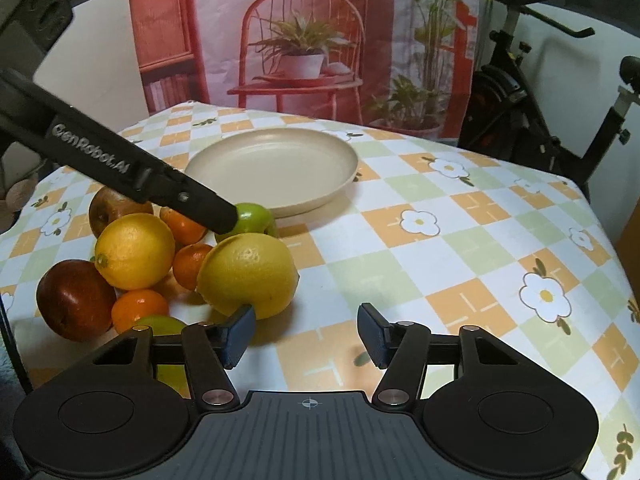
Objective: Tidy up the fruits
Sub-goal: 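Move the right gripper toward the large yellow lemon beside the plate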
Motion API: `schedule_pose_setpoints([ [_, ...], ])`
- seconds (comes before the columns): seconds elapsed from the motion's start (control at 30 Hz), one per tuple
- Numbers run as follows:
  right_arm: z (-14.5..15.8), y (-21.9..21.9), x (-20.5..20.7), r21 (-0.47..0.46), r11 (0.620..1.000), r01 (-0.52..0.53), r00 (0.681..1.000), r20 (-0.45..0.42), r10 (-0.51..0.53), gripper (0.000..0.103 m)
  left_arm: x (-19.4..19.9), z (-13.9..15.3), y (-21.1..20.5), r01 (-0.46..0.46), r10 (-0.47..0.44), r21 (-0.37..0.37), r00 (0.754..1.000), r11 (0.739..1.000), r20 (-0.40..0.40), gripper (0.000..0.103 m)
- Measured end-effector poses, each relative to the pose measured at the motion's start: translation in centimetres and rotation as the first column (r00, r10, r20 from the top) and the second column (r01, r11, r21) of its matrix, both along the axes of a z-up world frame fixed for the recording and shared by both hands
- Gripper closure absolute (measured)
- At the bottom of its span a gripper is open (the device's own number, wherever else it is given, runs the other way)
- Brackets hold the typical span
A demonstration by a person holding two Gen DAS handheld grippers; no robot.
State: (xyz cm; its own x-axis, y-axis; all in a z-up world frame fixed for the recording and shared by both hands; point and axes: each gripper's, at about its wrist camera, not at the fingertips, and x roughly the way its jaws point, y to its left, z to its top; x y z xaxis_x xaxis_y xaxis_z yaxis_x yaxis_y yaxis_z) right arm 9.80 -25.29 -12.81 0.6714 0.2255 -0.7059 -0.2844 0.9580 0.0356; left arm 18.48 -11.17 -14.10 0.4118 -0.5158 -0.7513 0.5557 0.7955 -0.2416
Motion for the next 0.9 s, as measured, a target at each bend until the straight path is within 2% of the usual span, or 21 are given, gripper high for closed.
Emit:
schedule_pose_setpoints([
  [0.3, -0.6, 0.3, 0.6, 0.001, 0.997, -0.074, 0.997, -0.014, 0.074, 0.049, 1.0, -0.7, -1.7, 0.03, -0.033, -0.044, 0.997, 0.999, -0.068, 0.075],
  [0.43, -0.7, 0.4, 1.0, 0.006, 0.995, -0.098, 0.995, -0.014, 0.098, 0.049, 1.0, -0.4, -2.8, 0.059, -0.06, -0.019, 0.998, 0.998, -0.037, 0.074],
  [0.57, -1.0, 0.4, 1.3, 0.041, 0.994, -0.099, 0.995, -0.015, 0.099, 0.049, 1.4, -0.4, -3.2, 0.07, -0.072, -0.04, 0.996, 0.997, -0.049, 0.075],
  [0.67, -1.3, 0.4, 1.4, 0.076, 0.992, -0.102, 0.995, -0.013, 0.103, 0.055, 1.4, -0.4, -3.7, 0.087, -0.089, -0.037, 0.995, 0.996, -0.043, 0.074],
  [0.9, -1.6, -0.3, 1.2, 0.144, 0.988, -0.065, 0.998, -0.009, 0.067, 0.056, 2.4, -0.6, -2.4, 0.043, -0.049, -0.067, 0.994, 0.997, -0.094, 0.073],
])
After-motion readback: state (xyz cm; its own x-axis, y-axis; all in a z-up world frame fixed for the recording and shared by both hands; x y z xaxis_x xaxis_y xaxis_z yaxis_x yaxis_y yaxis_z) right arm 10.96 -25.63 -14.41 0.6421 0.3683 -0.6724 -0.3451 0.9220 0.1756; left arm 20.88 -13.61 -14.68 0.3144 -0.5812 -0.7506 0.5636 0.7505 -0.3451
